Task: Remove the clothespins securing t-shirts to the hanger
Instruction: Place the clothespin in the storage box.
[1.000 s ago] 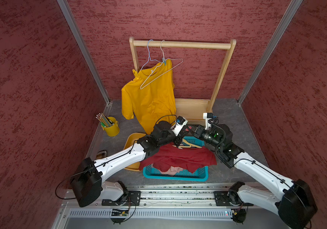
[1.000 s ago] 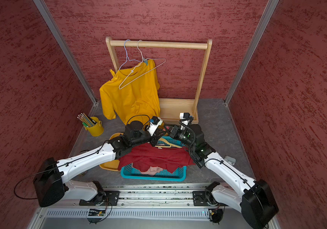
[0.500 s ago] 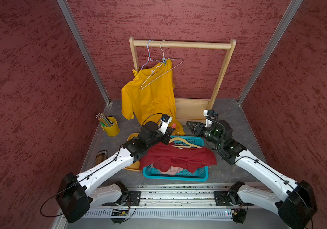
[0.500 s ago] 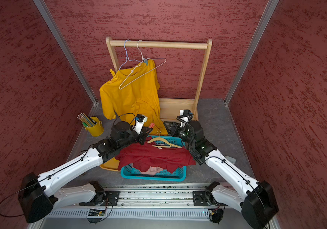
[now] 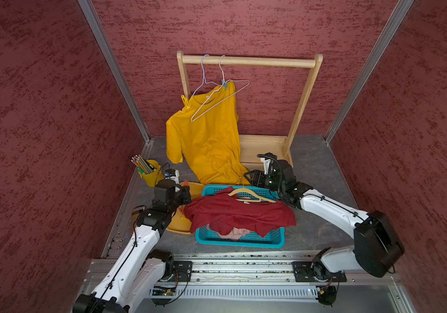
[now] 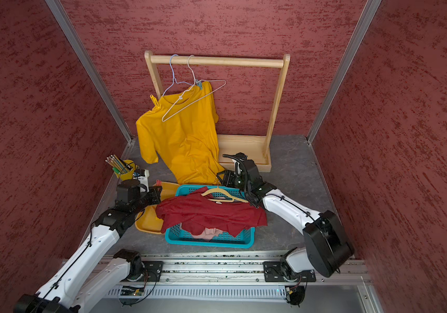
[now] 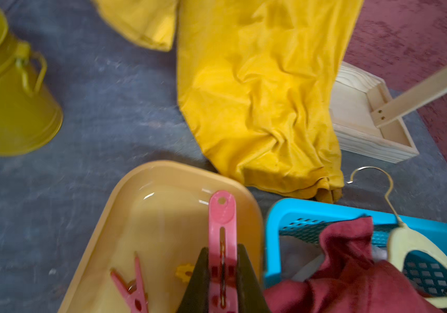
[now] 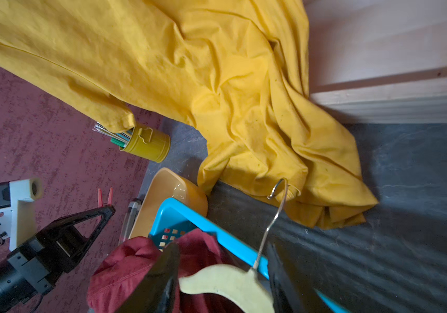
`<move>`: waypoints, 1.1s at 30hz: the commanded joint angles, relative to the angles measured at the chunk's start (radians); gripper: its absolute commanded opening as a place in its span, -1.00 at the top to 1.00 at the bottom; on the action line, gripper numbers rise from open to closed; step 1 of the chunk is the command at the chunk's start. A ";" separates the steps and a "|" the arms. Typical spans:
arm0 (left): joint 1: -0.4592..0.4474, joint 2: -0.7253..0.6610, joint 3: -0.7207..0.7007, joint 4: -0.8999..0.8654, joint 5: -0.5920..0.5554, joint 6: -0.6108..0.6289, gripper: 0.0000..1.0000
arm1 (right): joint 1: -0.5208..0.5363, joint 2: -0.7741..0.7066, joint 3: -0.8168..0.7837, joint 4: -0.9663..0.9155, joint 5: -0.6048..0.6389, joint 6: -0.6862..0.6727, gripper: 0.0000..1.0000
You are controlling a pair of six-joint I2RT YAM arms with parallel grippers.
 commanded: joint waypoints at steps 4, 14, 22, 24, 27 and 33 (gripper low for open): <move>0.152 0.022 -0.070 -0.008 0.168 -0.120 0.64 | -0.005 0.068 0.069 -0.042 -0.003 -0.033 -0.12; 0.196 0.040 -0.070 0.017 0.213 -0.110 -0.02 | -0.006 0.144 0.082 0.003 -0.042 -0.004 -0.13; 0.194 0.016 -0.042 -0.001 0.224 -0.061 -0.06 | -0.009 0.223 0.119 0.019 -0.080 0.010 -0.14; 0.194 0.014 -0.041 0.000 0.228 -0.057 -0.06 | -0.009 0.241 0.125 0.029 -0.088 0.015 -0.14; 0.191 0.012 -0.039 0.008 0.233 -0.052 -0.07 | -0.011 0.275 0.137 0.043 -0.102 0.019 -0.12; 0.191 0.023 -0.023 0.016 0.248 -0.038 -0.07 | -0.016 0.325 0.171 0.048 -0.134 0.012 0.29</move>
